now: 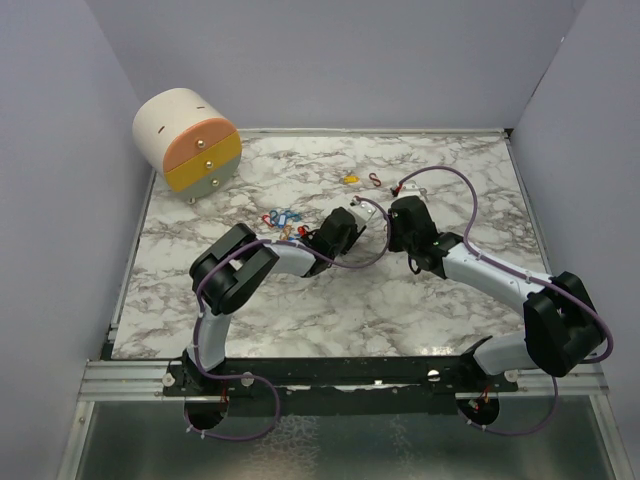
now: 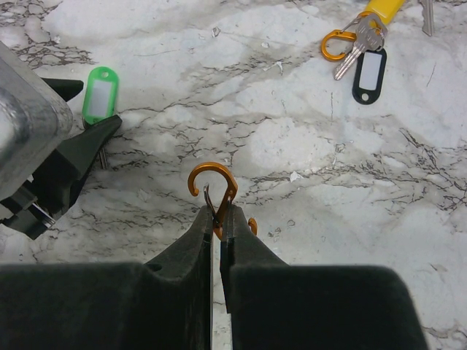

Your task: Put the keys on the keyring

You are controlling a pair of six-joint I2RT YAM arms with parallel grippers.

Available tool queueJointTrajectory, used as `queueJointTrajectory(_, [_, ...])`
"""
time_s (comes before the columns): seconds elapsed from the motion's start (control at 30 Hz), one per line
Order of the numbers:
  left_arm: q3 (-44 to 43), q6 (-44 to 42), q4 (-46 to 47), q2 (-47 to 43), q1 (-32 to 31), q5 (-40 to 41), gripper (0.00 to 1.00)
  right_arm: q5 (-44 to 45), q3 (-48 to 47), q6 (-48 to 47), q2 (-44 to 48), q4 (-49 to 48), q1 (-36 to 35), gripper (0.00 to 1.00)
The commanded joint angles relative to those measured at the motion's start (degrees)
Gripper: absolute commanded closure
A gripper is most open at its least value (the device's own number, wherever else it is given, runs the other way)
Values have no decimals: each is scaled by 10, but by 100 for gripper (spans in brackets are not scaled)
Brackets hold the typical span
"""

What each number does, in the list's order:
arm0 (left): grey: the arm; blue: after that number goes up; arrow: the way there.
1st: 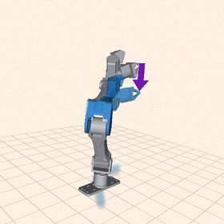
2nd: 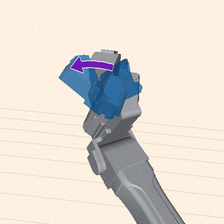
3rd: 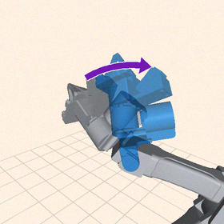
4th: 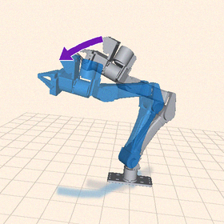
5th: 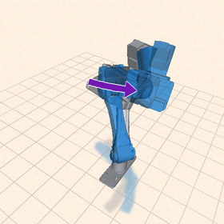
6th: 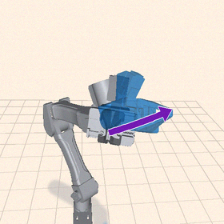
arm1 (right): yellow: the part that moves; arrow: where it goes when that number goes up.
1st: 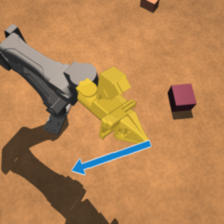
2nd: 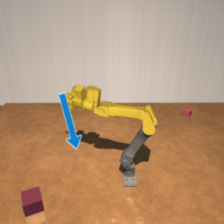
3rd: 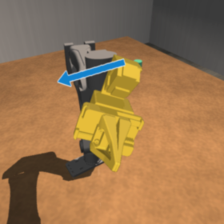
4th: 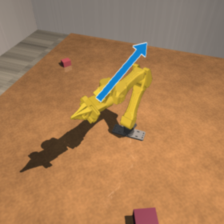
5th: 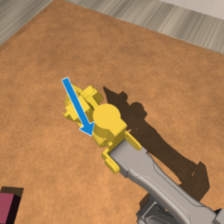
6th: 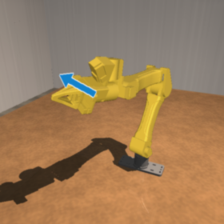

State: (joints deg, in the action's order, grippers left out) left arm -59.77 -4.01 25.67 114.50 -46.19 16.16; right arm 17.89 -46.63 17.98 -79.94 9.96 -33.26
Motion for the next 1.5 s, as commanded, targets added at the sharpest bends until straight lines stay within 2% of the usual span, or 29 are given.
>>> queueJointTrajectory(0.0, [-8,3,-4,17,9,-26,60,-11,0,1,1,-3,4,99])
queueJointTrajectory(0.27, [-4,16,-4,17,18,-47,78,-14,2,1,0,-5,4,99])
queueJointTrajectory(0.37, [0,21,-4,6,19,-47,91,-16,2,1,0,-6,4,99])
queueJointTrajectory(0.47, [5,26,-4,-11,19,-47,100,-18,4,1,0,-7,4,99])
queueJointTrajectory(0.9, [63,60,-4,-137,19,-91,100,-47,10,-4,6,-18,4,99])
queueJointTrajectory(1.13, [91,83,-2,-189,19,-185,100,-91,14,-12,1,-33,4,99])
queueJointTrajectory(1.47, [118,82,42,-218,17,-307,100,-142,15,-15,-3,-46,4,99])
